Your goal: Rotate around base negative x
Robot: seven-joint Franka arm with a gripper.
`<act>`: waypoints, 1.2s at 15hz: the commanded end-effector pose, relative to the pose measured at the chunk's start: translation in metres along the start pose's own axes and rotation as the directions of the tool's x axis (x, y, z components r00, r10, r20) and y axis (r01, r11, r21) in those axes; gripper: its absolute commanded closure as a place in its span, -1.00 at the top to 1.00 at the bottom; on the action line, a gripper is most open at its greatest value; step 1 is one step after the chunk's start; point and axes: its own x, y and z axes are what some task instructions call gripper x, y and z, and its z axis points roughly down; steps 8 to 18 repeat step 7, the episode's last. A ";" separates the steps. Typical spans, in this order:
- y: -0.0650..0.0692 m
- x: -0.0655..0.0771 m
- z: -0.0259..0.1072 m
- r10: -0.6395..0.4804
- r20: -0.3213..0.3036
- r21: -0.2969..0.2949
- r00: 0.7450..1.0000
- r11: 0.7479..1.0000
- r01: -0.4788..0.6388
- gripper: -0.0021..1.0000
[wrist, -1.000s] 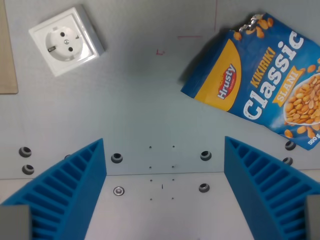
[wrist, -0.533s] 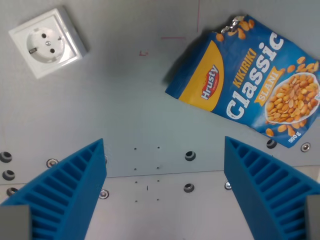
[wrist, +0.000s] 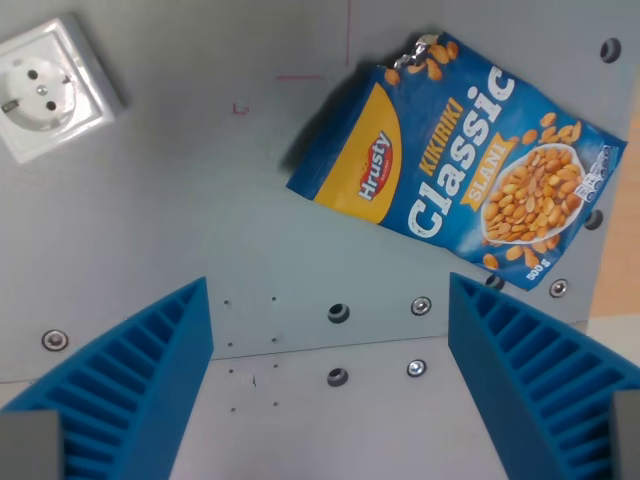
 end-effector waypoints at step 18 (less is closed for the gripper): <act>-0.002 -0.001 -0.003 0.026 0.027 -0.304 0.999 0.953 -0.016 1.00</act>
